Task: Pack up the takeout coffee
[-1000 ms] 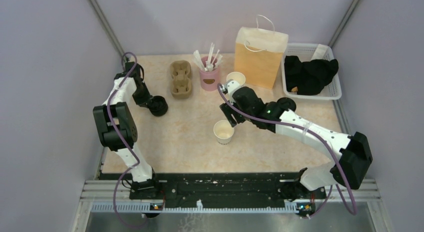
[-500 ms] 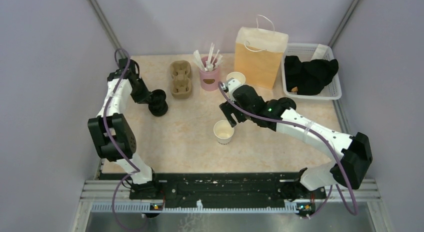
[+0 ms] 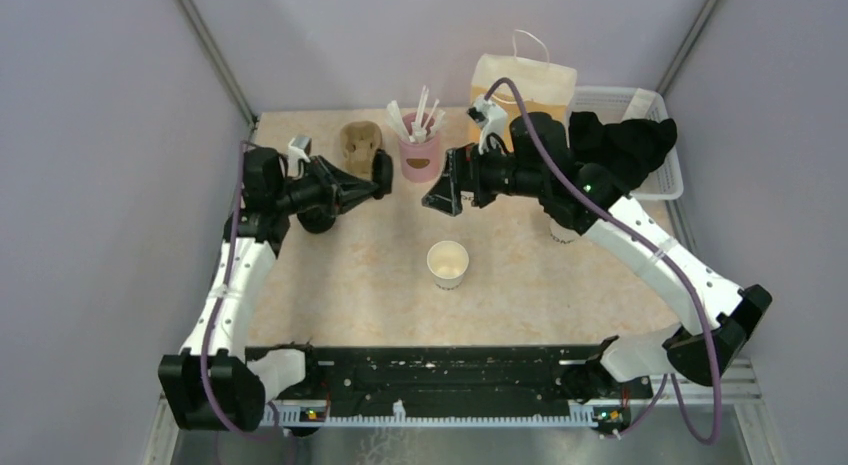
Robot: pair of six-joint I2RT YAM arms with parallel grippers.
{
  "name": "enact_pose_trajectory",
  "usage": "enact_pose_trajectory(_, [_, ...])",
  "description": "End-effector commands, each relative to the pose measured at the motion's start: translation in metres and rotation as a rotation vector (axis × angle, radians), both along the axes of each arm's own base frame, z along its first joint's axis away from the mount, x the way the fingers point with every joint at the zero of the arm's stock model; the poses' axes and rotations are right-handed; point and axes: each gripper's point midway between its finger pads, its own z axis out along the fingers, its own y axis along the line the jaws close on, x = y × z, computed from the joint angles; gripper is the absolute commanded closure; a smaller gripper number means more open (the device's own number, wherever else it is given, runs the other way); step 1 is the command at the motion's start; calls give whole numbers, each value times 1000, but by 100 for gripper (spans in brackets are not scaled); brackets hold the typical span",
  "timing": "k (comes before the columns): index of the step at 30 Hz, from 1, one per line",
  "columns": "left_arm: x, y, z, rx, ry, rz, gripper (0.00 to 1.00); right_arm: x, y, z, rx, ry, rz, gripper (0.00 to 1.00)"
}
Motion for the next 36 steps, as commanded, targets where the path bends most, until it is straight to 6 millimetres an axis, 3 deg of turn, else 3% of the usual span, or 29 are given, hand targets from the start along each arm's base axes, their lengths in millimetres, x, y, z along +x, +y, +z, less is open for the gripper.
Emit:
enact_pose_trajectory(1, [-56, -51, 67, -321, -18, -233, 80, -41, 24, 102, 333, -94, 223, 1])
enact_pose_trajectory(7, [-83, -72, 84, -382, -22, -299, 83, -52, 34, 142, 517, -72, 277, 1])
enact_pose_trajectory(9, [-87, -72, 89, -421, -31, -309, 85, -58, 35, 145, 584, -40, 290, 1])
enact_pose_trajectory(19, [-93, -75, 98, -461, -39, -328, 84, -63, 39, 142, 679, 24, 302, 1])
enact_pose_trajectory(26, [-93, -76, 95, -460, -31, -330, 84, -49, 47, 129, 665, 63, 248, 2])
enact_pose_trajectory(36, [-92, -77, 89, -460, -17, -321, 84, -38, 58, 121, 653, 93, 233, 9])
